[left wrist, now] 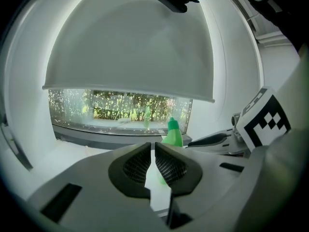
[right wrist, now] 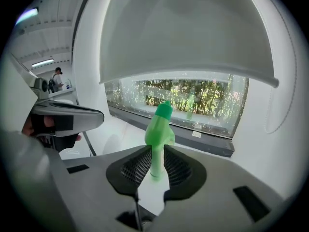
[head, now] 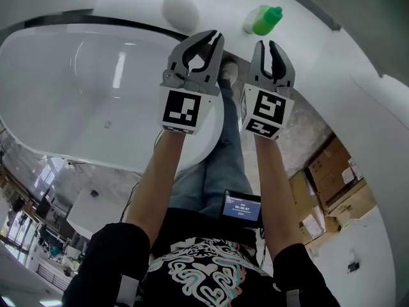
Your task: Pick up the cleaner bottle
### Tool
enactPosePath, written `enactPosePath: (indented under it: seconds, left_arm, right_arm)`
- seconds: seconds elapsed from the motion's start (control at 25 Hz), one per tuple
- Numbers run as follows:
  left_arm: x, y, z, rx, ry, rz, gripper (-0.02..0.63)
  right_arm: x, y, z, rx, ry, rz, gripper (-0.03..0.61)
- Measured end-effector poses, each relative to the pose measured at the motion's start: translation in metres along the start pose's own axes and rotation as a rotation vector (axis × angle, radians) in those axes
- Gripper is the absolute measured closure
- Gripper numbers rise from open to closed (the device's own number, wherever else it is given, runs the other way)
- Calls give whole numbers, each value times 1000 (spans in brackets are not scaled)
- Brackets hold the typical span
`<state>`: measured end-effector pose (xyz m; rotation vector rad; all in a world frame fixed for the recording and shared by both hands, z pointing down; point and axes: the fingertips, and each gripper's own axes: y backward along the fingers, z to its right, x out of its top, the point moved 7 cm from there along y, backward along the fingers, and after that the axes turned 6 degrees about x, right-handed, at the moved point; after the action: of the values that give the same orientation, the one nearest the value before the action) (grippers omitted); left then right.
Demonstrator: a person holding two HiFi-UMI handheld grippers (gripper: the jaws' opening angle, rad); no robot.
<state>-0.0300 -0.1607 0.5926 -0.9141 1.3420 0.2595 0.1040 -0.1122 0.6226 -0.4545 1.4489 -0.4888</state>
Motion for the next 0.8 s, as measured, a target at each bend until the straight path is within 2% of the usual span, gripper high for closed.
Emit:
enactPosePath:
  seconds: [0.24, 0.36, 0.64, 0.8]
  left_arm:
    - [-13, -9, -8, 14, -12, -12, 595]
    - [-13, -14, -7, 14, 5, 46, 595]
    - [-19, -28, -9, 15, 17, 64, 595]
    - [-22, -33, -12, 24, 25, 46, 595]
  right_arm:
    - [-19, -23, 1, -20, -10, -27, 436]
    - [-29, -30, 0, -35, -3, -47, 401]
    - [-31, -51, 1, -51, -46, -37, 355]
    - [-27, -64, 0, -61, -72, -12, 341]
